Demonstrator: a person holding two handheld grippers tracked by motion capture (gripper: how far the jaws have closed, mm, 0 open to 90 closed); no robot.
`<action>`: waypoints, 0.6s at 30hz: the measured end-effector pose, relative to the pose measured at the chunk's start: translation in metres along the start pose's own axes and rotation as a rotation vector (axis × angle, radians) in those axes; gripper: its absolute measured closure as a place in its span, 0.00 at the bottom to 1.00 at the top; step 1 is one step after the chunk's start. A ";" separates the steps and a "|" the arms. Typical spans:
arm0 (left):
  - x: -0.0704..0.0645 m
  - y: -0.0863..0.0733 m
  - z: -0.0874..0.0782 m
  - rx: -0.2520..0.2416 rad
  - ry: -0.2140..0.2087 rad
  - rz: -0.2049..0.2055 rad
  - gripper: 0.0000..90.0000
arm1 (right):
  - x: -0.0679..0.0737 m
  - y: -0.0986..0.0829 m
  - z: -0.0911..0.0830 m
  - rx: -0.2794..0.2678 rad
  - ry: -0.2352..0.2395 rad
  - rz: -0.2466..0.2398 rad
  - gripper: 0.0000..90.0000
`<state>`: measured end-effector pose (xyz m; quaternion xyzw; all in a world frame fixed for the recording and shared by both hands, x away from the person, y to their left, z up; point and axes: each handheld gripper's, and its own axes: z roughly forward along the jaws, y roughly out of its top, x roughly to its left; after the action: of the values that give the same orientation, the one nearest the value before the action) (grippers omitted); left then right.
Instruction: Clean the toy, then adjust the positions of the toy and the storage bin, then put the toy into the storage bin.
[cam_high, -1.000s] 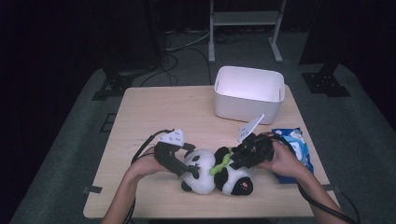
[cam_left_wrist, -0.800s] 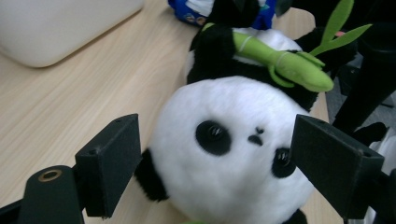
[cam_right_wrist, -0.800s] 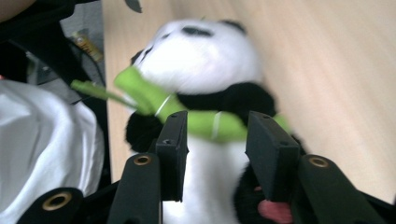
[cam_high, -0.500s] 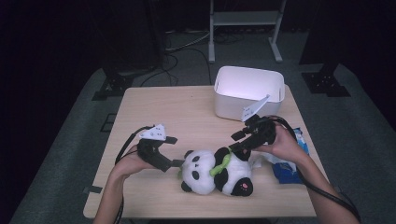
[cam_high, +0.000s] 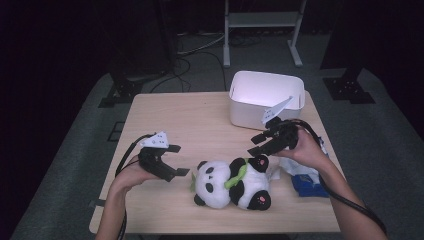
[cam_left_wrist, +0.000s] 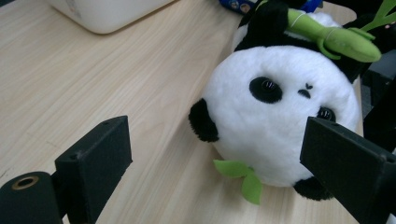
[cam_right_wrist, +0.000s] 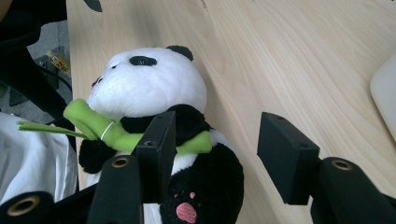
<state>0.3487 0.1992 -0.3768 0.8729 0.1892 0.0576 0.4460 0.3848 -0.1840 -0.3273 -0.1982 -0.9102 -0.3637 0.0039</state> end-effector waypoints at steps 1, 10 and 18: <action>0.000 0.000 0.000 -0.002 -0.002 0.000 0.09 | 0.000 0.000 0.000 0.001 -0.001 0.002 0.50; 0.002 -0.001 -0.002 0.005 0.004 -0.004 0.09 | -0.011 -0.002 -0.001 0.004 -0.014 0.024 0.50; 0.004 -0.001 -0.001 0.014 0.000 -0.004 0.09 | -0.021 0.002 -0.006 0.000 -0.037 0.030 0.50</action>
<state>0.3521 0.2020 -0.3777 0.8756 0.1911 0.0554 0.4402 0.4035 -0.1945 -0.3244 -0.2183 -0.9071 -0.3599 -0.0073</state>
